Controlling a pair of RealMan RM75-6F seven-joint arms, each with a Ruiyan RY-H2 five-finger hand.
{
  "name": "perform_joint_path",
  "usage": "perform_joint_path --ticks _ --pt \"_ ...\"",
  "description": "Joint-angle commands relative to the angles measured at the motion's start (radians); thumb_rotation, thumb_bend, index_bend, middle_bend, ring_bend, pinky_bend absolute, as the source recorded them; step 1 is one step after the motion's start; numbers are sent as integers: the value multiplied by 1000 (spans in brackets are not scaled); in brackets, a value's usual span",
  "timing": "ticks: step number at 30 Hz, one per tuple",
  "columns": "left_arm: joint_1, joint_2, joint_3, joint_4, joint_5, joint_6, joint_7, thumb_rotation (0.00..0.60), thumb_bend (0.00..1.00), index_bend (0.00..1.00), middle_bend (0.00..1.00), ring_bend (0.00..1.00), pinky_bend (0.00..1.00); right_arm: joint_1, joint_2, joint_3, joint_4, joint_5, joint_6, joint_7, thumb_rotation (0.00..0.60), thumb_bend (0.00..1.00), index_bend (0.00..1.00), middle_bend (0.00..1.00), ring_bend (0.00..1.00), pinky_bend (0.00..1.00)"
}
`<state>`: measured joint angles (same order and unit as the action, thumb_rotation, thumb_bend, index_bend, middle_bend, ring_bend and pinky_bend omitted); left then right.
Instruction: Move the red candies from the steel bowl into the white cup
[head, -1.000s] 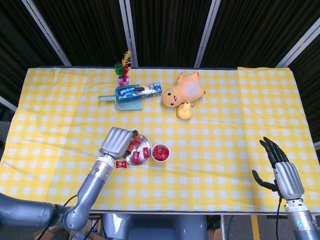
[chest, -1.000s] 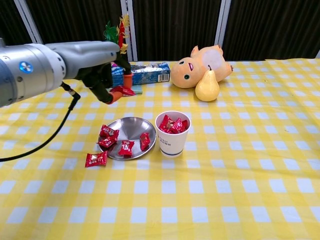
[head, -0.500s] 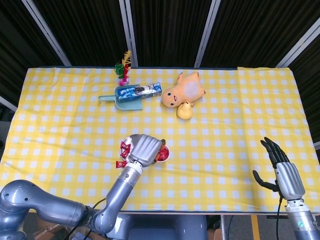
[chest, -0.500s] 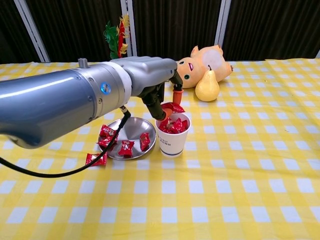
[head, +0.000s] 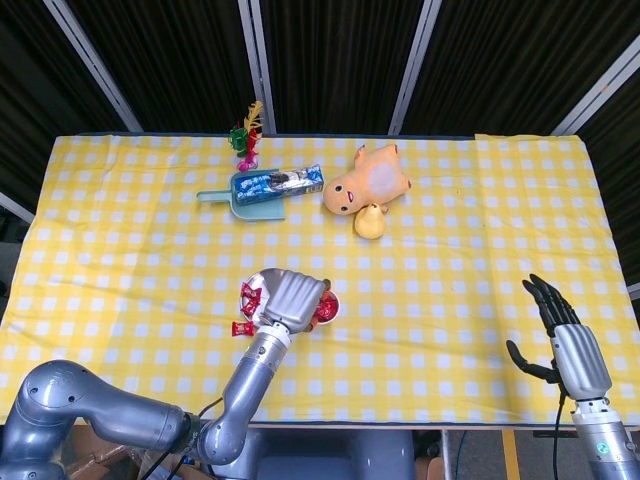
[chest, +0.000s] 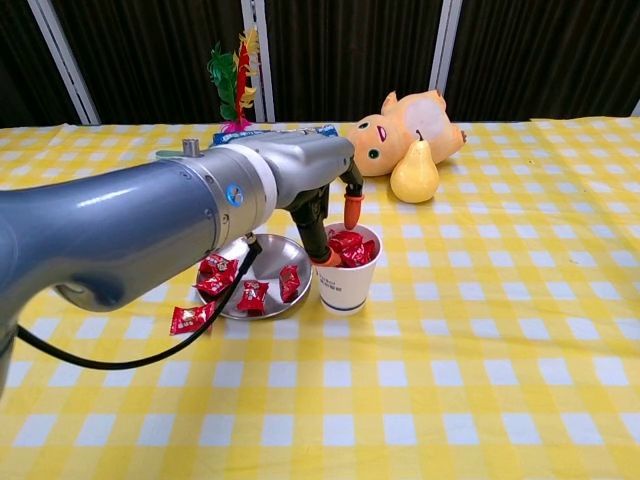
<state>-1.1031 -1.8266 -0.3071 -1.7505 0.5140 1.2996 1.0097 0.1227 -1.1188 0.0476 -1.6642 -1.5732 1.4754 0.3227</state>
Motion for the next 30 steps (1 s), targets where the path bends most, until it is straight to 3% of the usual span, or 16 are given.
perform_joint_path --ticks 1,13,21,30 --pt "8 11 3 -10 14 5 -13 600 241 421 963 1000 1000 0 0 0 1 0 0 -1 600 419 0 0 0 122" --pt "97 142 35 -137 96 52 -101 600 240 402 967 1000 1000 -3 -1 0 0 -1 4 -6 600 419 0 0 0 122" --pt "208 279 167 -290 114 93 -127 600 241 402 978 1000 1000 -2 -2 -1 -2 -1 2 -12 600 418 0 0 0 122" --pt "280 345 321 -284 194 -3 -194 600 241 401 981 1000 1000 -2 -5 -3 -5 -6 3 -25 600 418 0 0 0 122"
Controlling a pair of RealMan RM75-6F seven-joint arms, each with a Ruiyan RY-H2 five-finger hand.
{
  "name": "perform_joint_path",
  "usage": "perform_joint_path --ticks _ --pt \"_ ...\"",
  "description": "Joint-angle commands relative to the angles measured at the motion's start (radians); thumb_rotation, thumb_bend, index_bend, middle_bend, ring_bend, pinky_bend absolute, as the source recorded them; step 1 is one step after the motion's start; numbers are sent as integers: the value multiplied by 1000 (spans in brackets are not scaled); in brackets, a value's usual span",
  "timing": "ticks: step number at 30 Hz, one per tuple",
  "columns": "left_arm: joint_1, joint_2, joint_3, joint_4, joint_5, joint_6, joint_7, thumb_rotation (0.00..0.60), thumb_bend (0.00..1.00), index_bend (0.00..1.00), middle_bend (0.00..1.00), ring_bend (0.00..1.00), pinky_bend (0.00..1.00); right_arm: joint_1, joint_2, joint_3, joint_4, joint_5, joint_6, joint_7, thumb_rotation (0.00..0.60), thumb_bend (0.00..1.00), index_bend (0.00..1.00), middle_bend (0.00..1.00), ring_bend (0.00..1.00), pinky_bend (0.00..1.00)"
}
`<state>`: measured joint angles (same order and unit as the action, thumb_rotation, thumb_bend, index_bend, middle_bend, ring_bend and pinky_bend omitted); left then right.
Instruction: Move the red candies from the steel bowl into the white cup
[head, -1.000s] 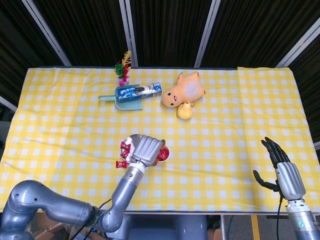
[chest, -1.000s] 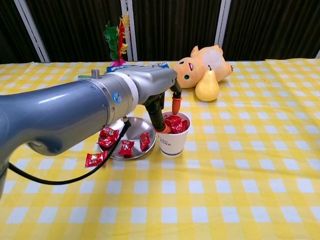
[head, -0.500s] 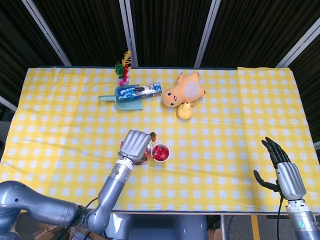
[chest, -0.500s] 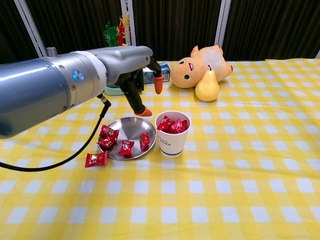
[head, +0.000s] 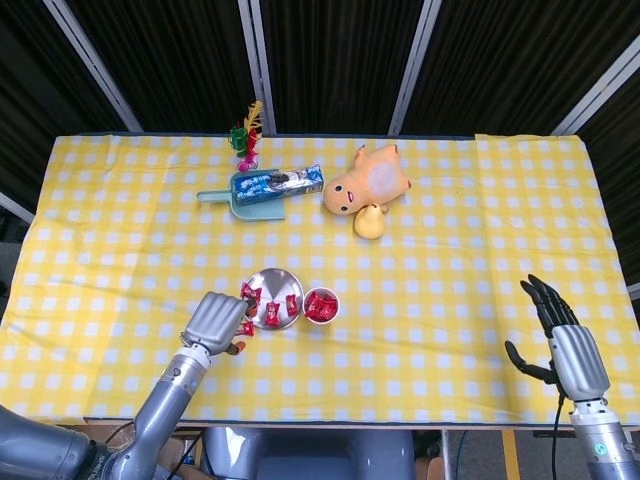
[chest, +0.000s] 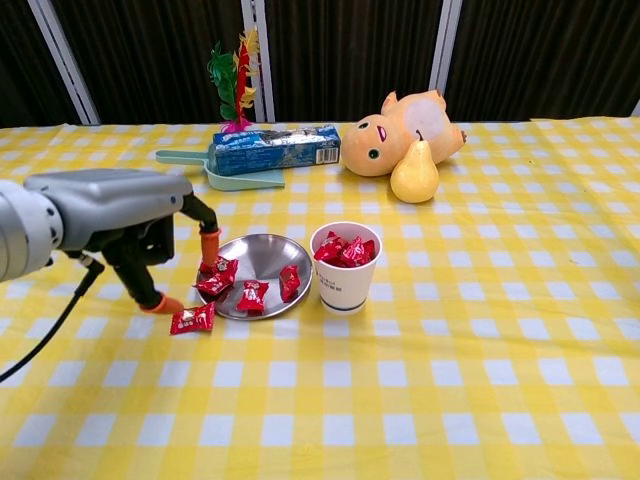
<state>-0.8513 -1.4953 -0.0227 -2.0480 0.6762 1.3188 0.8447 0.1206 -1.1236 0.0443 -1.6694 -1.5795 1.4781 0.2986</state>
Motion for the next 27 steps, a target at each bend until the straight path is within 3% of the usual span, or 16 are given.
perform_joint_path --ticks 1,9,27 --pt "39 8 47 21 34 -18 -34 600 240 403 982 1000 1000 0 0 0 0 1 0 -1 600 418 0 0 0 122" --pt "86 -27 75 66 22 8 -41 600 266 358 983 1000 1000 0 2 0 -2 3 -3 1 600 419 0 0 0 122" --pt "87 -44 24 157 -94 -67 -31 600 267 258 976 1000 1000 1 3 0 -7 9 -9 7 600 419 0 0 0 122"
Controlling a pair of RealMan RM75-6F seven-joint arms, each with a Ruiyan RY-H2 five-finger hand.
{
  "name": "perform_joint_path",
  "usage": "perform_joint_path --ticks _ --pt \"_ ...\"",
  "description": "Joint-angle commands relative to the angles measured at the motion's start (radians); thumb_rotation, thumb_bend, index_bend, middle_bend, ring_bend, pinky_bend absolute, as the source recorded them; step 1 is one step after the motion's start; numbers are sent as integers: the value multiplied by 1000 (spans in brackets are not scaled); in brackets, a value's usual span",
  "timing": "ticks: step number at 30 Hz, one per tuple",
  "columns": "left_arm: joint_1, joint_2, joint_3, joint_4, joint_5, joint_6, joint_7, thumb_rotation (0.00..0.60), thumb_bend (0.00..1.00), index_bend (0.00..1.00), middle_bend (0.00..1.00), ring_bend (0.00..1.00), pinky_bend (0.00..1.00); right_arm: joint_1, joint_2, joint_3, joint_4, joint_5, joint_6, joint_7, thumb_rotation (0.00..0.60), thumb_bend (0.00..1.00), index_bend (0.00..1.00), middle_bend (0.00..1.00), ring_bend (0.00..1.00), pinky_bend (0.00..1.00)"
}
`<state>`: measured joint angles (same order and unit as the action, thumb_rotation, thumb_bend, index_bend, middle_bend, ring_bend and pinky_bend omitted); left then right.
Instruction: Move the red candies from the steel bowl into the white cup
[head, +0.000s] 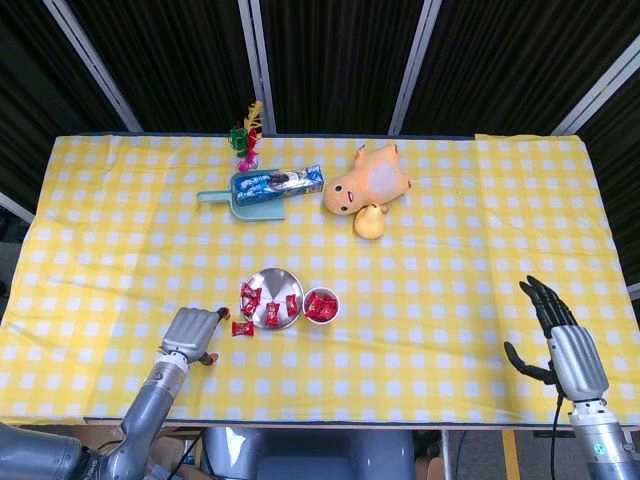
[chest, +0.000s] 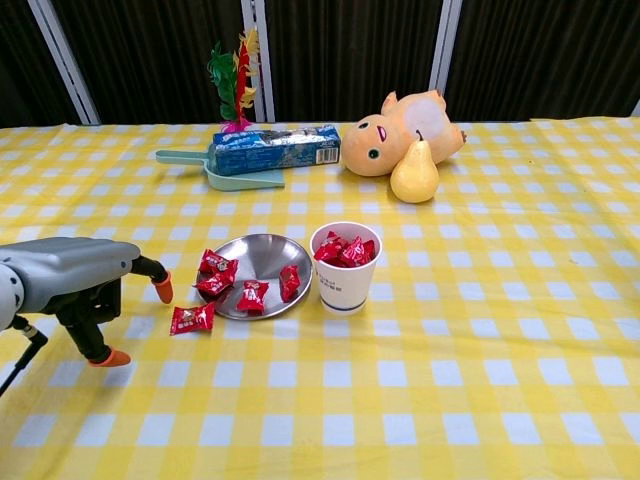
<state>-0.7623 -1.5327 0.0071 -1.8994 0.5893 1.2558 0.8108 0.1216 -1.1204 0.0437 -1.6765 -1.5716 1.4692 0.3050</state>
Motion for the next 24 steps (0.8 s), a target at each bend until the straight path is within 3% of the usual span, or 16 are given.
perform_joint_path --ticks 1,24 --pt "-3 -13 -9 16 -12 -7 5 600 267 257 976 1000 1000 0 0 1 0 2 -1 1 600 419 0 0 0 122" --pt "3 -37 3 -20 47 -4 27 600 269 308 977 1000 1000 -1 0 3 0 4 0 1 600 419 0 0 0 122"
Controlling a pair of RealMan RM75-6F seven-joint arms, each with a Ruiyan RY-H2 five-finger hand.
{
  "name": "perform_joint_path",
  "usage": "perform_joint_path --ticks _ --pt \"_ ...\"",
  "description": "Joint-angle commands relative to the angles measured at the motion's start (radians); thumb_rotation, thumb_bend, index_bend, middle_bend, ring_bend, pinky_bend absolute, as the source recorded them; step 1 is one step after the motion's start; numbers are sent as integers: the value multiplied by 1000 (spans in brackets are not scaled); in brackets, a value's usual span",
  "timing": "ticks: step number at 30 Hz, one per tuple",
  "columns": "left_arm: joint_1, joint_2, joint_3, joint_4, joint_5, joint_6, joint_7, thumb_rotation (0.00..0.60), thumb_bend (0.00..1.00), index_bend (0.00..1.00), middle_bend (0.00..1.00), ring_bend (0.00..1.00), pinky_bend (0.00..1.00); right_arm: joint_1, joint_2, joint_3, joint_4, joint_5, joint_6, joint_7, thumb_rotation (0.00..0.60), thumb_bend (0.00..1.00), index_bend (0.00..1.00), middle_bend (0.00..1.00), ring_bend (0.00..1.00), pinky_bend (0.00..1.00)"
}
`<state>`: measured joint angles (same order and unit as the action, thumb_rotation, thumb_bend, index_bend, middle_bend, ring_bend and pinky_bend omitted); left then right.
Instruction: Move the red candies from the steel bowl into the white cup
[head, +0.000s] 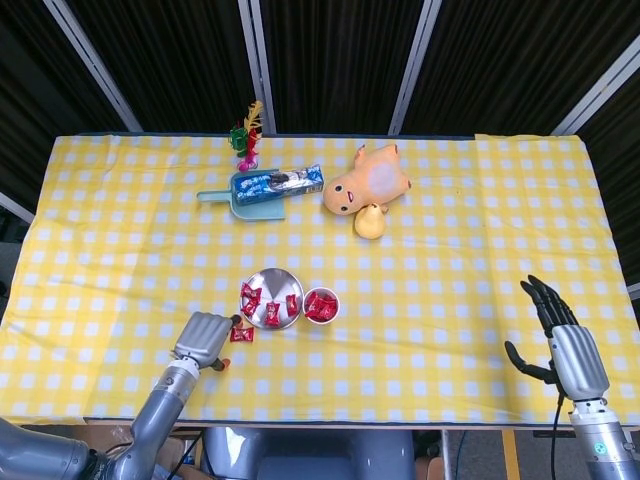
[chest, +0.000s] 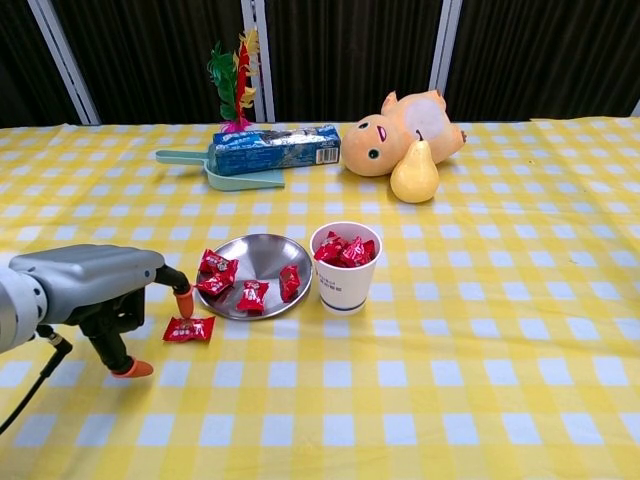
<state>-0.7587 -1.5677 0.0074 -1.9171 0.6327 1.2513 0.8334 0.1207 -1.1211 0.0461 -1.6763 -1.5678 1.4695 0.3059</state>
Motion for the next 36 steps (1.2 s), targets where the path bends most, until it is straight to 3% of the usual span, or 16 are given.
perform_joint_path --ticks 1,7,16,30,36 --pt "0 -2 3 -5 6 3 6 600 269 306 977 1000 1000 0 1 0 -1 1 0 1 600 419 0 0 0 122" --pt "5 -4 -3 0 12 12 5 600 269 295 977 1000 1000 1 2 0 -2 -1 -1 1 600 418 0 0 0 122" --pt "6 -49 -1 22 31 31 31 600 331 382 981 1000 1000 -1 2 -1 -1 -2 0 3 600 419 0 0 0 122" --pt "1 -96 -23 64 -1 33 69 600 337 391 981 1000 1000 0 4 -1 -1 -3 -1 10 600 419 0 0 0 122" --pt "2 -115 -27 82 -2 31 73 600 381 469 989 1000 1000 0 4 -1 -2 -2 -2 10 600 419 0 0 0 122"
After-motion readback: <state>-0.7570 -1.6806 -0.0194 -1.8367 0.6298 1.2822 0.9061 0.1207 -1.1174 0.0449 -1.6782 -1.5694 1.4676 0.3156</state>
